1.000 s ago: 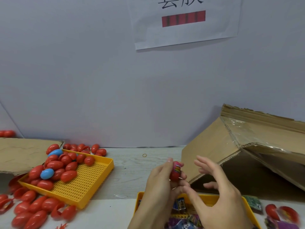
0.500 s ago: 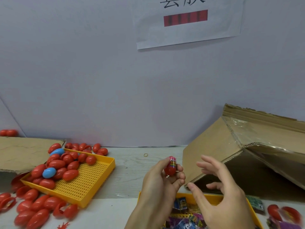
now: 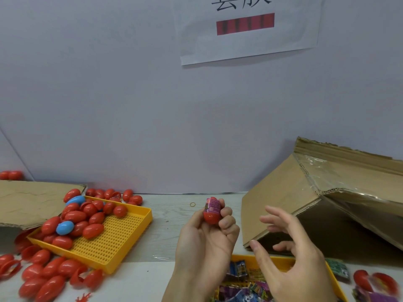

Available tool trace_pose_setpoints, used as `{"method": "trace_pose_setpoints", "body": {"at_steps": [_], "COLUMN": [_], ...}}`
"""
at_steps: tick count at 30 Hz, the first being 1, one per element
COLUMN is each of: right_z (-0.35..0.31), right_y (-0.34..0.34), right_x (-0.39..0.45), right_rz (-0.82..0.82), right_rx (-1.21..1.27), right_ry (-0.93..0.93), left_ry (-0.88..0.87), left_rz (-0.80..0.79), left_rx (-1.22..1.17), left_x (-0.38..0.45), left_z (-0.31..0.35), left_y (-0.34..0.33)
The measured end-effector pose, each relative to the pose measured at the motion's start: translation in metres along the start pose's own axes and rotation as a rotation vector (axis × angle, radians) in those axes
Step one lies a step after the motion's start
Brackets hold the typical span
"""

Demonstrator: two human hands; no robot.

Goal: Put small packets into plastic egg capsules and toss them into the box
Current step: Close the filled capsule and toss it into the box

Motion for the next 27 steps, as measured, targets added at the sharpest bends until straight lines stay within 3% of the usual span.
{"method": "trace_pose_setpoints", "body": {"at_steps": [10,13,19,27], "right_z": [0.001,0.0,-0.011,-0.013], "right_y": [0.0,0.0,0.004,0.013], "right_x": [0.0,0.0,0.0,0.0], "right_rz": [0.019,0.025,0.022,0.1], "right_rx": [0.018,0.014,-0.113,-0.125], "right_ry": [-0.007,0.003,0.077,0.089], "left_ry": [-0.144,-0.189,-0.037,0.056], "left_rz": [0.083,0.157,0.15,0.098], "left_rx": [0.124,0.323,0.808,0.884], "left_x": [0.004,0.006,0.012,0.011], "left_z": [0.011,0.011,-0.016,-0.025], "left_y": [0.008,0.012,0.006,0.004]}}
Point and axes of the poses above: each hand's wrist, its own x-axis towards the middle knuckle, its own y-axis out of the back of the hand, z = x × y, the point moved 9 cm from there along x, towards the middle knuckle, and after that the axes turned 13 degrees about y, right-handed, at the moved point
